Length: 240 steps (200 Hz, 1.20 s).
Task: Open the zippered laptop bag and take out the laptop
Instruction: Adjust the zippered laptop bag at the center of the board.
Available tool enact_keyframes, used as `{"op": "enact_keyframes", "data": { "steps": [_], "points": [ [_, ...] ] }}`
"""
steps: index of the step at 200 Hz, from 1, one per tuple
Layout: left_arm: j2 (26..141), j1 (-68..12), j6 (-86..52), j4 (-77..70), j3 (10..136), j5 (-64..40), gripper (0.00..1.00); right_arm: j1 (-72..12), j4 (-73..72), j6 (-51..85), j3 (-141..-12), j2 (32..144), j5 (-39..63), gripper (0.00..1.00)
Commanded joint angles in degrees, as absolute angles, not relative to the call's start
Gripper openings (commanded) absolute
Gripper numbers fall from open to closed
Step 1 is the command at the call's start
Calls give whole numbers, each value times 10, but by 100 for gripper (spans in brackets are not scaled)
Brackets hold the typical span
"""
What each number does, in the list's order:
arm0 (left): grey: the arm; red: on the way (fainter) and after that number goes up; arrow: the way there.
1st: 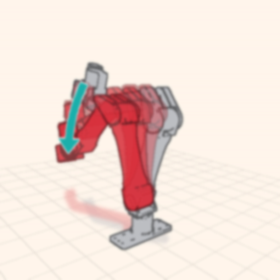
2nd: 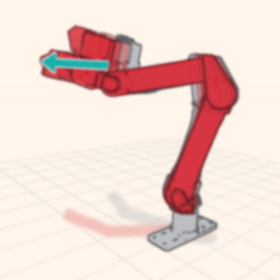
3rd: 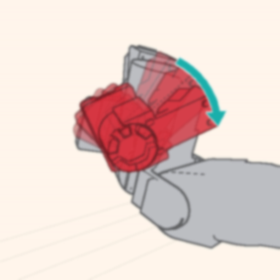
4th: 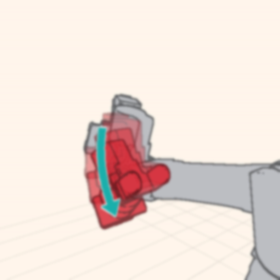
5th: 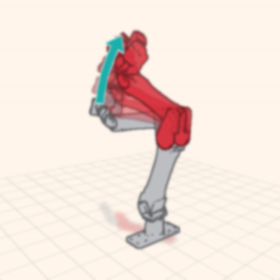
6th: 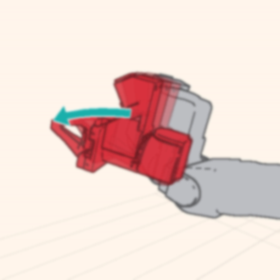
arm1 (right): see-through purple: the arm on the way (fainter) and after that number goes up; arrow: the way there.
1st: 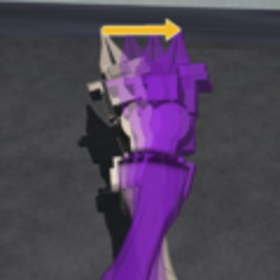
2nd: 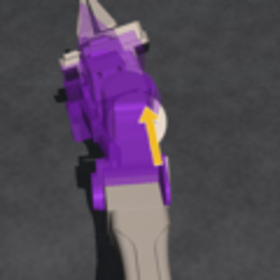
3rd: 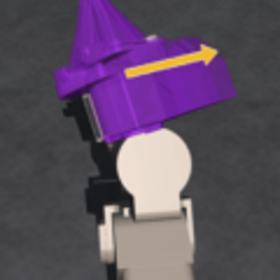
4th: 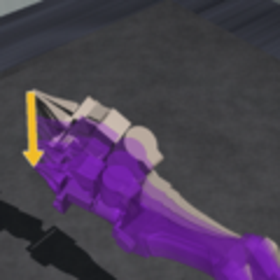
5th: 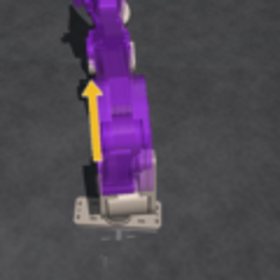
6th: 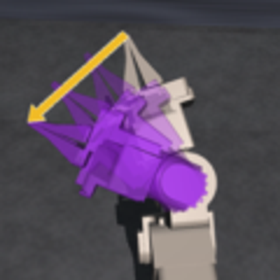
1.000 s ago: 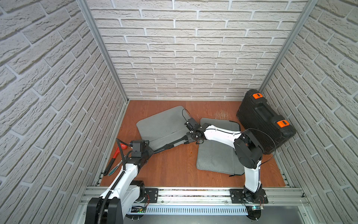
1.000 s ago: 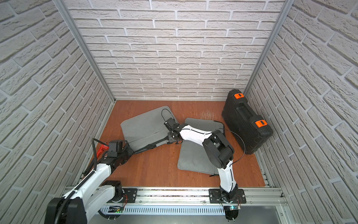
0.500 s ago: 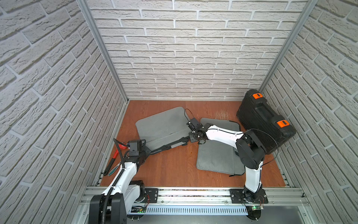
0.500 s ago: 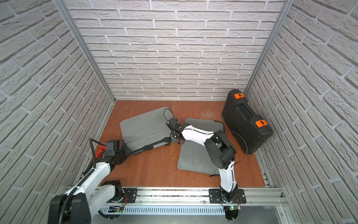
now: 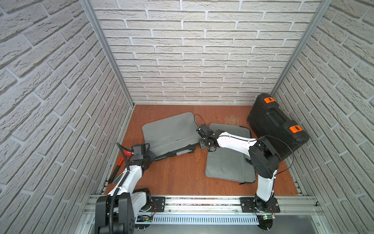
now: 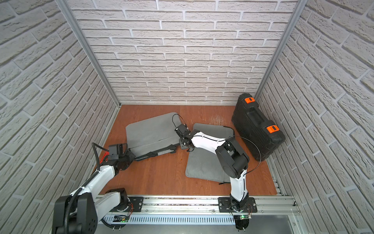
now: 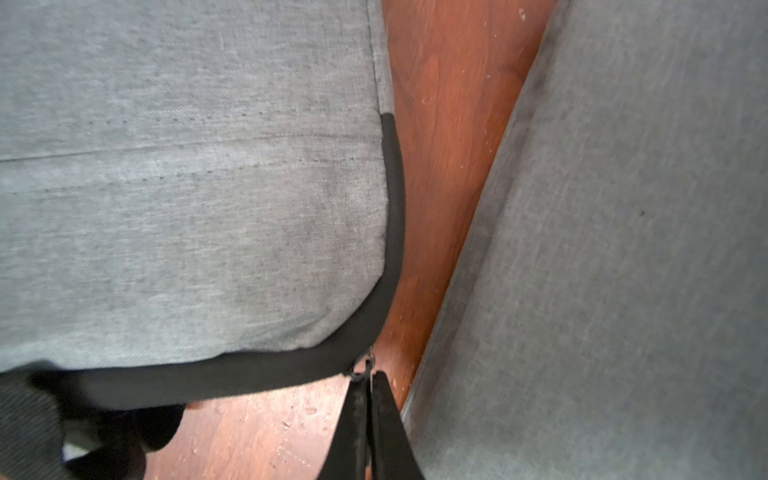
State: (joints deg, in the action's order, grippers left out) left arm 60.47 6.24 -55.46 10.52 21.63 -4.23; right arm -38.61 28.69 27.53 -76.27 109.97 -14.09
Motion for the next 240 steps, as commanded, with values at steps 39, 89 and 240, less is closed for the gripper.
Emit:
{"op": "enact_keyframes", "data": {
  "steps": [39,89,240],
  "points": [
    [667,94,-544,34,263,8,0,-368,311,285,-761,1068,-197,6],
    [744,116,-531,-6,303,-11,0,-369,302,287,-763,1072,-181,5],
    [764,140,-534,-48,333,-128,61,-381,264,295,-752,1097,-75,6]
  ]
}}
